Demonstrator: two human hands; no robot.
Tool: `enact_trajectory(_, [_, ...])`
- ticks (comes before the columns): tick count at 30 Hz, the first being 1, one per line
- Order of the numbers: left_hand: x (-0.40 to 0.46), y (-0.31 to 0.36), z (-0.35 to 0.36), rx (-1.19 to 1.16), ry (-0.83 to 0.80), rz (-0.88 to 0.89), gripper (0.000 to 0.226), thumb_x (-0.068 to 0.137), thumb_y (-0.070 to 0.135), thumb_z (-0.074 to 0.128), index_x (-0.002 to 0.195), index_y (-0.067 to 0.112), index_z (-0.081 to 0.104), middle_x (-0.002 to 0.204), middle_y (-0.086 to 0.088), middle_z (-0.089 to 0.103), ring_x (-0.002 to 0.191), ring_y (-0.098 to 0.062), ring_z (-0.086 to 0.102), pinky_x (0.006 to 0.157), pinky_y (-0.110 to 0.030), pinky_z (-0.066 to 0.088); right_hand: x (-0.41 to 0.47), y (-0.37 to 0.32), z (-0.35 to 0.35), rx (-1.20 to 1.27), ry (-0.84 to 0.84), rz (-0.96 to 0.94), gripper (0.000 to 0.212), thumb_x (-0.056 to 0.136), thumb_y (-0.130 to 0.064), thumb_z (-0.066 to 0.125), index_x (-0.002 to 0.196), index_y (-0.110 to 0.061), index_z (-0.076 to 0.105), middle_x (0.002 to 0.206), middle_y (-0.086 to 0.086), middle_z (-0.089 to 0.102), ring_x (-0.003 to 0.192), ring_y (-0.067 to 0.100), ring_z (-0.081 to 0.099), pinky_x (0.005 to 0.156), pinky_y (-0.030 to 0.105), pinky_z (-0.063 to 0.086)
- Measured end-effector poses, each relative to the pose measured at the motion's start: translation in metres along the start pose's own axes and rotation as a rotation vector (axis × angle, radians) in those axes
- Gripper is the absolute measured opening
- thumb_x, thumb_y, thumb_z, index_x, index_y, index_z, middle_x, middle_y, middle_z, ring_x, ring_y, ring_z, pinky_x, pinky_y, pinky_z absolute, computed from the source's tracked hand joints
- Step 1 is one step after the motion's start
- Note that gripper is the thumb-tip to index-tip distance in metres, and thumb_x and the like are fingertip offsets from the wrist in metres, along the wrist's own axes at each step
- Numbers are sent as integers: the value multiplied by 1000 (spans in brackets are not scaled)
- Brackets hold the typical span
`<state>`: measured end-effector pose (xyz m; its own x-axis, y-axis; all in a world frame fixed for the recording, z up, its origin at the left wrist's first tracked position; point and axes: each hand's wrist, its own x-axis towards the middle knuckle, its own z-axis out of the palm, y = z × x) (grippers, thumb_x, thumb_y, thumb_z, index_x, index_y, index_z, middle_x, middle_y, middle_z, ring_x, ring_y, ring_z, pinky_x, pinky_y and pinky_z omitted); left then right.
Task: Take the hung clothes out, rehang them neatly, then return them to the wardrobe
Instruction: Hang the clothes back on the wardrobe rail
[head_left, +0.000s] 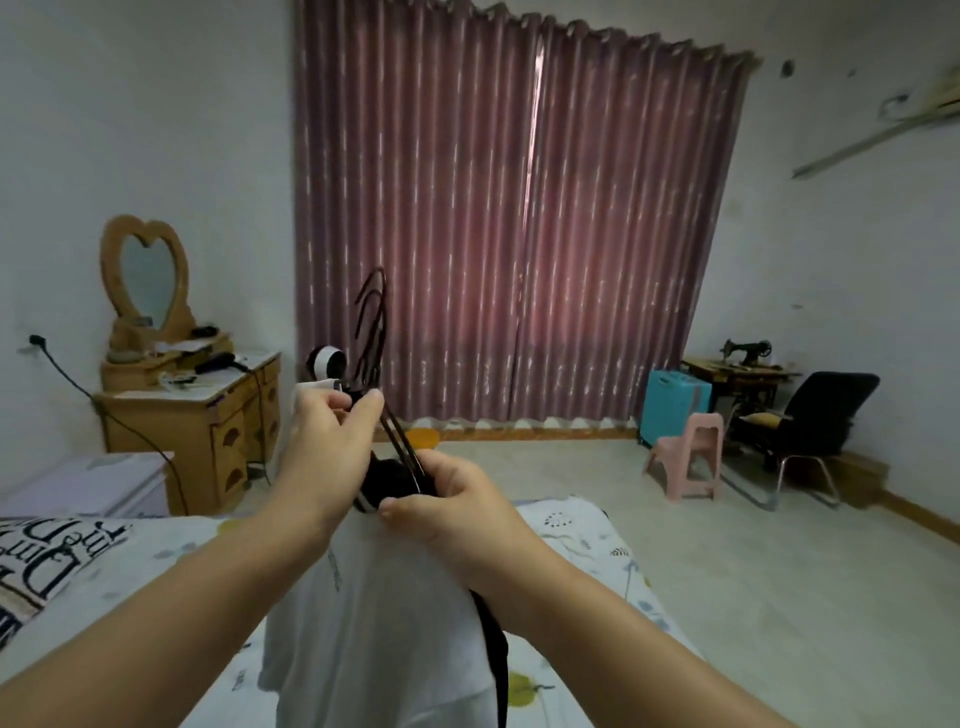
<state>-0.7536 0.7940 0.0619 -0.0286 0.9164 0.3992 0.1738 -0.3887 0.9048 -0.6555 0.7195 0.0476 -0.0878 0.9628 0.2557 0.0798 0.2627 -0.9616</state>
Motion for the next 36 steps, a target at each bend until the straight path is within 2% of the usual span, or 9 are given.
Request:
enact_trajectory(4, [-46, 24, -11, -251, -184, -146, 29, 95, 29, 45, 85, 9, 64, 84, -8, 66, 79, -17, 62, 62, -28, 43, -19, -16, 8, -17, -60, -79, 29, 85, 10, 49, 86, -17, 60, 79, 0, 58, 75, 12, 54, 72, 26, 43])
enact_trajectory(7, [-76, 40, -22, -326, -171, -149, 20, 91, 15, 53, 78, 3, 62, 76, -14, 61, 75, -21, 60, 62, -29, 45, -39, -23, 11, -34, -120, -147, 30, 84, 10, 52, 96, -16, 60, 79, -7, 60, 73, 1, 56, 67, 14, 44])
enact_trajectory(9, [-98, 49, -30, -415, -135, -164, 18, 89, 10, 54, 74, 5, 63, 71, -9, 63, 68, -17, 62, 60, -26, 49, -54, -27, 14, -44, -169, -174, 30, 83, 6, 56, 88, -23, 62, 81, -8, 63, 75, -1, 59, 70, 15, 47])
enact_trajectory(14, [-160, 60, -51, -451, 45, -120, 21, 93, 7, 48, 78, 8, 62, 70, -3, 67, 64, -8, 66, 57, -17, 54, -94, -33, 34, -87, -293, -265, 14, 83, -5, 60, 84, -17, 66, 78, -4, 65, 77, 5, 59, 71, 27, 47])
enact_trajectory(18, [-209, 65, -84, -440, 191, -126, 18, 94, 7, 46, 84, 6, 61, 70, -4, 66, 58, -6, 64, 47, -15, 48, -127, -41, 63, 16, -437, -302, 28, 90, -8, 52, 69, -21, 64, 69, -9, 64, 71, 2, 57, 69, 19, 44])
enact_trajectory(26, [-297, 78, -170, -290, 505, -147, 28, 96, 12, 44, 73, 12, 61, 63, 0, 62, 64, -15, 54, 58, -26, 36, -181, -60, 150, 180, -718, -211, 38, 88, 2, 52, 62, -20, 68, 96, 0, 71, 85, -2, 59, 80, 11, 45])
enact_trajectory(29, [-330, 86, -208, -232, 622, -138, 28, 96, 11, 44, 73, 11, 61, 61, 1, 64, 62, -14, 55, 58, -27, 37, -205, -69, 191, 125, -858, -212, 31, 88, 1, 52, 74, -21, 68, 95, 1, 72, 85, 4, 58, 85, 22, 45])
enact_trajectory(31, [-355, 91, -237, -185, 698, -127, 26, 95, 11, 45, 74, 12, 61, 63, 0, 63, 61, -13, 57, 57, -27, 38, -224, -76, 220, 134, -935, -214, 28, 89, 1, 50, 81, -19, 68, 87, -9, 70, 83, 1, 59, 81, 18, 45])
enact_trajectory(36, [-424, 106, -314, -41, 868, -125, 24, 95, 11, 47, 76, 16, 61, 66, 3, 64, 63, -11, 58, 56, -24, 42, -277, -90, 300, 127, -1057, -240, 23, 93, -2, 47, 101, -12, 66, 103, 11, 67, 90, 12, 58, 83, 24, 44])
